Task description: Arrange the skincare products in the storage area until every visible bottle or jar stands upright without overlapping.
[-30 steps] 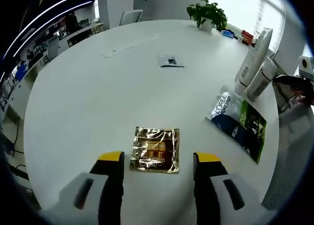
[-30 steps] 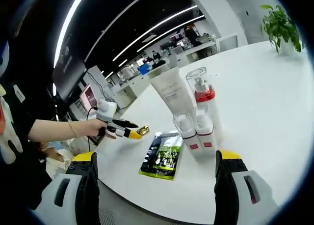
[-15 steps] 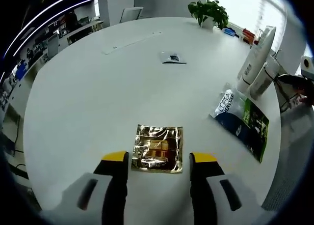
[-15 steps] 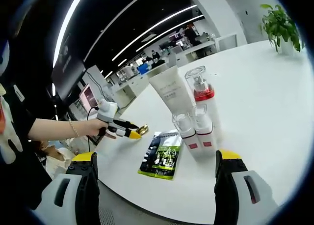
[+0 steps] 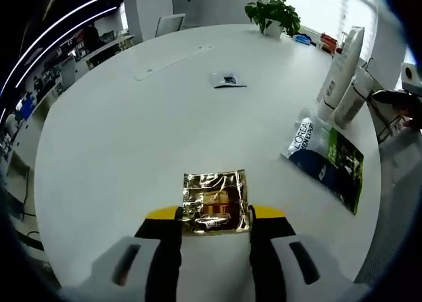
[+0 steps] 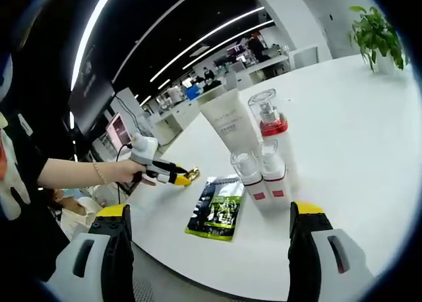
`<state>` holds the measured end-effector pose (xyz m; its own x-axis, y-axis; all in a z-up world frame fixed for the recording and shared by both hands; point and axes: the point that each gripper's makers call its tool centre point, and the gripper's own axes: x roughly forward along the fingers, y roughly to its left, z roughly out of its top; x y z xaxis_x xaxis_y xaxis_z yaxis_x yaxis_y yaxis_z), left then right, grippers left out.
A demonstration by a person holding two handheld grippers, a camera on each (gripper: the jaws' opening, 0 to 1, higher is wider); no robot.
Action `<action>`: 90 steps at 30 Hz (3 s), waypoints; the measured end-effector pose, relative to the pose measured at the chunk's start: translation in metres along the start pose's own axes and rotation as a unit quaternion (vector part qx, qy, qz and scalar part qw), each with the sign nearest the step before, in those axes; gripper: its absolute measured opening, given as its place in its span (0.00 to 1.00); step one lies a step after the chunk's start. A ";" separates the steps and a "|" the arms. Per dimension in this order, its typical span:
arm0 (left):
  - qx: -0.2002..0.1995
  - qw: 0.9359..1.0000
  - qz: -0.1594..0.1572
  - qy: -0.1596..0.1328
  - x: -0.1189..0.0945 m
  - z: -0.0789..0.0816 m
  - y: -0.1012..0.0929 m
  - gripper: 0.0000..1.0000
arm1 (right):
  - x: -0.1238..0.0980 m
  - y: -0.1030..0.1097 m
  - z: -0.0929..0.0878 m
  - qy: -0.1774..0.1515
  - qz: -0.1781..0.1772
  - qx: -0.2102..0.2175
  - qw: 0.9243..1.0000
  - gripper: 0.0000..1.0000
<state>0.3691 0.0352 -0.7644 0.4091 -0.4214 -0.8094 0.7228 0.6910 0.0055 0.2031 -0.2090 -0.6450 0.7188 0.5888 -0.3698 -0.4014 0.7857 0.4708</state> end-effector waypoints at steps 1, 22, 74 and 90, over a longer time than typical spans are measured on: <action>0.000 1.000 -0.001 0.000 0.000 0.000 0.002 0.35 | 0.000 0.000 0.000 0.000 0.000 0.000 1.000 1.00; 0.019 0.998 -0.025 -0.050 -0.031 0.015 -0.017 0.33 | 0.000 0.006 0.001 -0.001 0.018 -0.003 1.000 1.00; 0.158 0.964 -0.148 -0.156 -0.147 0.055 -0.185 0.31 | 0.026 0.093 -0.009 0.049 0.207 0.040 0.976 0.58; 0.208 0.949 -0.179 -0.158 -0.161 0.066 -0.224 0.31 | 0.038 0.102 0.008 0.054 0.231 0.042 0.971 0.31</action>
<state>0.1782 -0.0907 -0.5968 0.1961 -0.7859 -0.5865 0.9770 0.2075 0.0487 0.1941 -0.1075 -0.6046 0.4081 0.8944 -0.1831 -0.6158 0.4178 0.6680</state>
